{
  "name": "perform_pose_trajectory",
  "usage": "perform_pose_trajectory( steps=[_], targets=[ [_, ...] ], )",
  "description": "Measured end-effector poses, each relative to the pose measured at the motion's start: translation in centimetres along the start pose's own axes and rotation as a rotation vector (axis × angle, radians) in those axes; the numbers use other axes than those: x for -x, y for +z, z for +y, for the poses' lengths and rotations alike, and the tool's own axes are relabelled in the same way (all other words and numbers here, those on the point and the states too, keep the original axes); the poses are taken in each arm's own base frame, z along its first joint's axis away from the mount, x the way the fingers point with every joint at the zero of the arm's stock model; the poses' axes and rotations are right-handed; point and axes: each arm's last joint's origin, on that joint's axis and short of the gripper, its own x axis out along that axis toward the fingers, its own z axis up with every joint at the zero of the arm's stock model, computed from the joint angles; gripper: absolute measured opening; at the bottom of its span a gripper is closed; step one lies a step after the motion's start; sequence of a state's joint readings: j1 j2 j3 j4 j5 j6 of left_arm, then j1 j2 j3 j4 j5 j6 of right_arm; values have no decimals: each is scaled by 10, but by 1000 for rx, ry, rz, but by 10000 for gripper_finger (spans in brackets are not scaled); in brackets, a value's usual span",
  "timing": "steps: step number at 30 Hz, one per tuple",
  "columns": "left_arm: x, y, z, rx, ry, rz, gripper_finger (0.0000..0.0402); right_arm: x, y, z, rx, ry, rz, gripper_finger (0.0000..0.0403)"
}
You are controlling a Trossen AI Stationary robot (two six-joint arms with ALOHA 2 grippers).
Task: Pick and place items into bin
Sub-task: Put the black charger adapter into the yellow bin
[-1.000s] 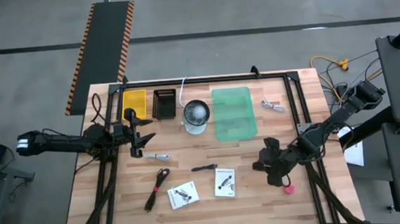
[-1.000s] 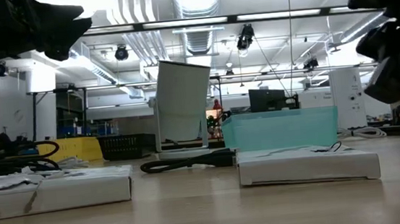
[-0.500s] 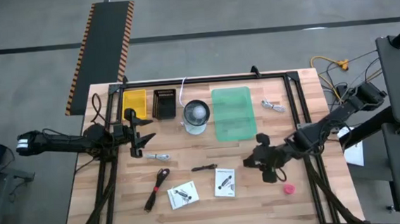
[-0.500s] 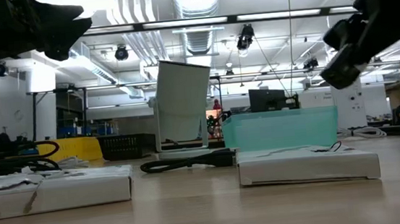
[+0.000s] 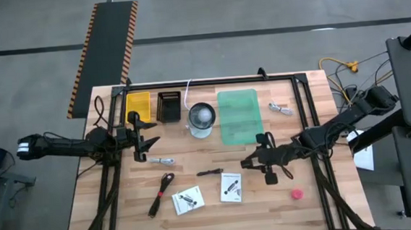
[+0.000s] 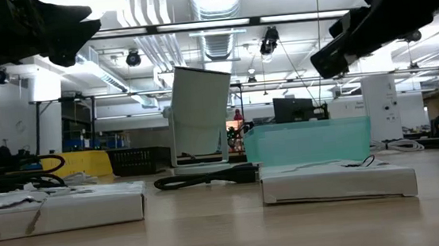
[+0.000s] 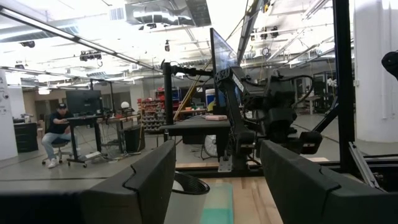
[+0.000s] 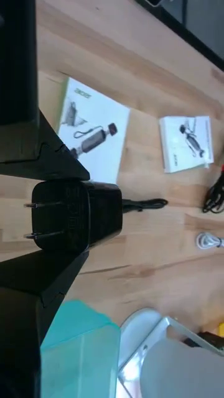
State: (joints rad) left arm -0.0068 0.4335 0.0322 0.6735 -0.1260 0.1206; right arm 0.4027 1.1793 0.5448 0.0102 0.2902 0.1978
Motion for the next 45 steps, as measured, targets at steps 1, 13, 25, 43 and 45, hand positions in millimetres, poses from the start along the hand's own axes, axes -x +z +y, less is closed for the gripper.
perform_pose_trajectory(
  steps=[1, 13, 25, 43, 45],
  targets=[
    [0, 0, 0, 0, 0, 0, 219, -1, -2, -1, -6, -2, -12, 139],
    [0, 0, 0, 0, 0, 0, 219, -6, -14, -12, 105, -19, -231, 139],
    [0, 0, 0, -44, 0, 0, 219, -3, -19, -16, 286, -56, -357, 139],
    [-3, -6, -1, -83, -8, 51, 219, -14, -18, -30, 373, -137, -310, 139],
    [-4, -7, -1, -83, -9, 55, 219, -16, -13, -35, 360, -161, -318, 139]
  ],
)
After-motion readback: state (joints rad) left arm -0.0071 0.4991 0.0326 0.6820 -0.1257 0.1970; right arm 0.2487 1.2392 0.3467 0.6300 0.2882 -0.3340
